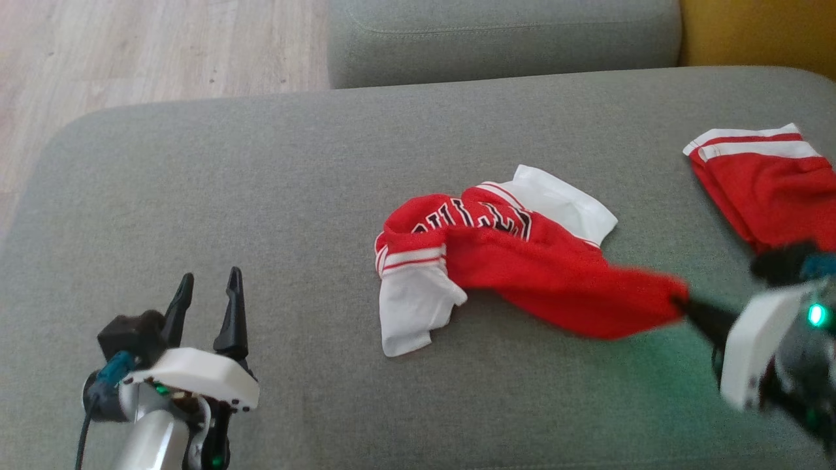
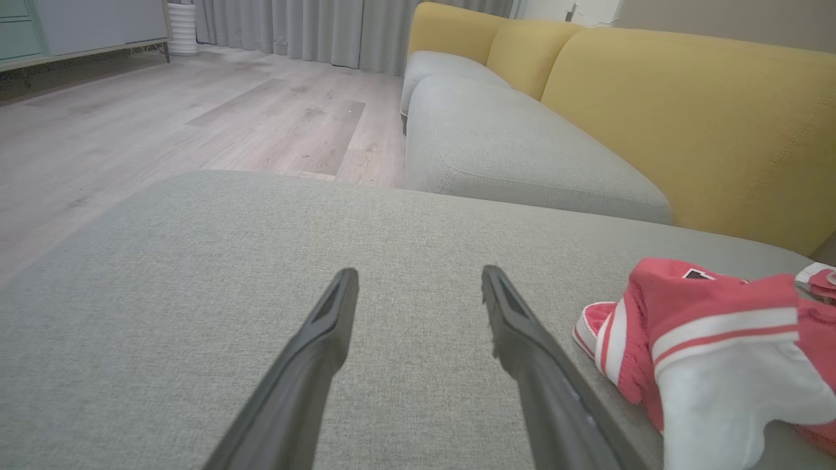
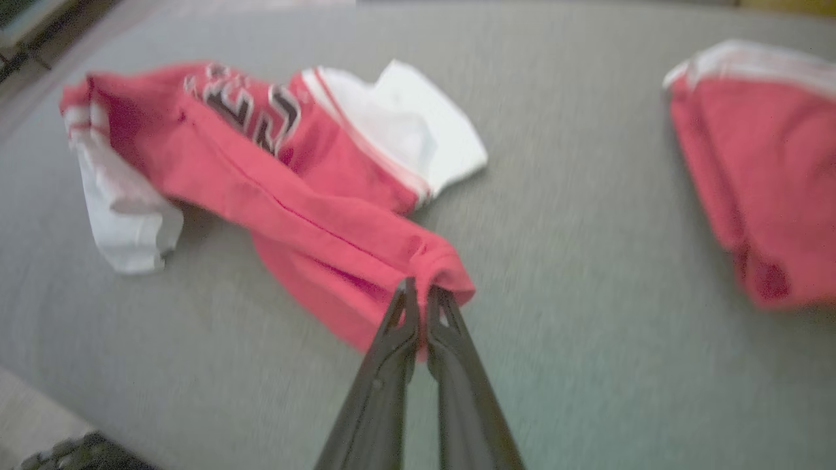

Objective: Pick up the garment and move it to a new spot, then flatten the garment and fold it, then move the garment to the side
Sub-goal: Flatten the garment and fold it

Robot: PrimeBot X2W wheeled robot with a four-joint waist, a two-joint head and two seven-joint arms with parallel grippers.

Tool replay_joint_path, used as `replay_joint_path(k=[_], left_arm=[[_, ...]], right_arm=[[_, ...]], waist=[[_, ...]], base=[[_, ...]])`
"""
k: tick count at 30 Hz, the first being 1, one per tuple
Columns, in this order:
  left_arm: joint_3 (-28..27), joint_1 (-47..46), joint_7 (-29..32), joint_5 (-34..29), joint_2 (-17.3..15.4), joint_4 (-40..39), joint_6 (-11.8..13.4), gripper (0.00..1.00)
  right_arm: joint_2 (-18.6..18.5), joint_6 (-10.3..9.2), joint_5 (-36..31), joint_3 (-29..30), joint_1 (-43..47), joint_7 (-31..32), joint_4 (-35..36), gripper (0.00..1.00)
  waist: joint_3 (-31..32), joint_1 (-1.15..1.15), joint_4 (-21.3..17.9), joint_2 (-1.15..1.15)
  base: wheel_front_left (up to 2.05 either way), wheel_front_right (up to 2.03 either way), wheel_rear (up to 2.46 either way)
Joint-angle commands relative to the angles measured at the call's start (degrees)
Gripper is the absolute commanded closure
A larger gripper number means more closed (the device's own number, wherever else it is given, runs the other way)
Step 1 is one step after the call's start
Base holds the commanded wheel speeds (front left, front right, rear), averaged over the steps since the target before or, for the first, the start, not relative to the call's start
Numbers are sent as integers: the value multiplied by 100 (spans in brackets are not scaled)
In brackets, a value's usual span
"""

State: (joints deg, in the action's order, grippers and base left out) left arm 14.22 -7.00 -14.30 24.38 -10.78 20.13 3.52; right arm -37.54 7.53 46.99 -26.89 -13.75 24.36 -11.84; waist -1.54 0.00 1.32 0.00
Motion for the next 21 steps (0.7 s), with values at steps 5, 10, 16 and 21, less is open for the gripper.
replay_joint_path(k=[5, 10, 16, 21], left_arm=[[-253, -131, -70, 14, -65, -177, -39, 0], [-252, -181, -70, 5, -48, -135, -68, 0], [-257, -198, -70, 4, -26, -11, -117, 0], [-270, -185, -70, -11, -4, 49, -129, 0]], right_arm=[[-130, -4, 22, 55, 797, 452, 743, 100], [135, -4, -225, 15, 1092, 738, 665, 53], [403, -4, -261, 335, 1125, 914, 654, 0], [370, -4, -35, 1032, 1102, 722, 1146, 0]], waist=[[-64, 0, -31, 0], [-104, 0, -4, 0], [-33, 0, 37, 0], [54, 0, 89, 0]], base=[[0, 0, 0], [0, 0, 0], [0, 0, 0], [0, 0, 0]])
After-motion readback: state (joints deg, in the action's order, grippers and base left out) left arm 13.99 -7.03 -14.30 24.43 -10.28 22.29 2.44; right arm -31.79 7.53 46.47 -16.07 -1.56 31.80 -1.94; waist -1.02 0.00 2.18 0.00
